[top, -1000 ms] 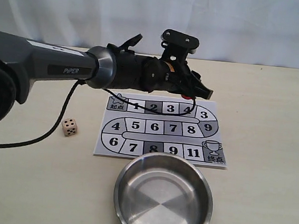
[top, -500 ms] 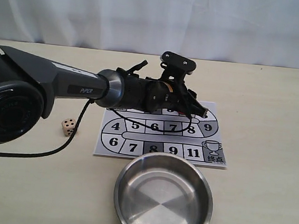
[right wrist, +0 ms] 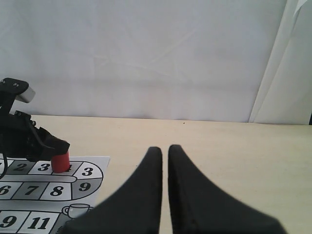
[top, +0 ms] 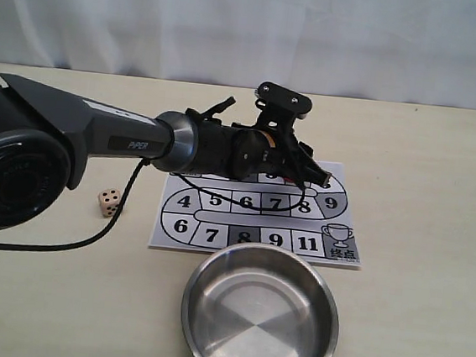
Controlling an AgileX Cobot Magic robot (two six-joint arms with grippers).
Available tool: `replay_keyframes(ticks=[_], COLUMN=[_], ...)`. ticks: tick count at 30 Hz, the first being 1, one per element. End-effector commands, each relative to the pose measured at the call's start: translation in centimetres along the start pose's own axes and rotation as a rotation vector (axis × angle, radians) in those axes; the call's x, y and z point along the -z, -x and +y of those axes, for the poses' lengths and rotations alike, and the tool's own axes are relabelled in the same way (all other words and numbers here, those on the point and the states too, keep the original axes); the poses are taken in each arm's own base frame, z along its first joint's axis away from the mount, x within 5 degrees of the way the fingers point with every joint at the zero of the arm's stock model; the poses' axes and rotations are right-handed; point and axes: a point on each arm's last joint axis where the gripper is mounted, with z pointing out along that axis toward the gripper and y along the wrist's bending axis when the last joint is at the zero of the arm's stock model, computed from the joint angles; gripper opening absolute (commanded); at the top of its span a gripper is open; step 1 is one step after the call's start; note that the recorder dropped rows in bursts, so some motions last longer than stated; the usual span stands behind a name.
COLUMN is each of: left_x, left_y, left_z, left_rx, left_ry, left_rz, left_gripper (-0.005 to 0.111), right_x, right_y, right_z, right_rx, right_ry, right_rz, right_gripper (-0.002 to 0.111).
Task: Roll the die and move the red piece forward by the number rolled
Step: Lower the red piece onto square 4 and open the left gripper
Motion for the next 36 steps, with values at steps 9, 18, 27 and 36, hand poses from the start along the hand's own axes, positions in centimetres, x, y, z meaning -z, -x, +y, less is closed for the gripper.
replay_keyframes(ticks=[9,18,27,36], left_x=[-0.1,-0.1,0.5,4.5], left_y=[0.0,0.2,1.3,6.4], left_z=[-0.3,-0.2,-0.4,-0.9], left_rx=[0.003,0.003,-0.007,-0.090], left_ry=[0.001,0.006,0.006,-0.020], left_rz=[-0.019,-0.040,-0.073,-0.138], left_gripper=[0.056,0.064,0.064,0.064], right_x=[0.0,0.0,0.0,0.0], right_y=[-0.1,-0.1,-0.1,-0.1], right_z=[0.0,0.0,0.0,0.0], right_rx=[0.005,0.005,0.005,0.005], right_ry=[0.002,0.002,0.002,0.002], right_rz=[0.004,0.004,0.004,0.004], right_gripper=[0.004,0.004,0.004,0.004])
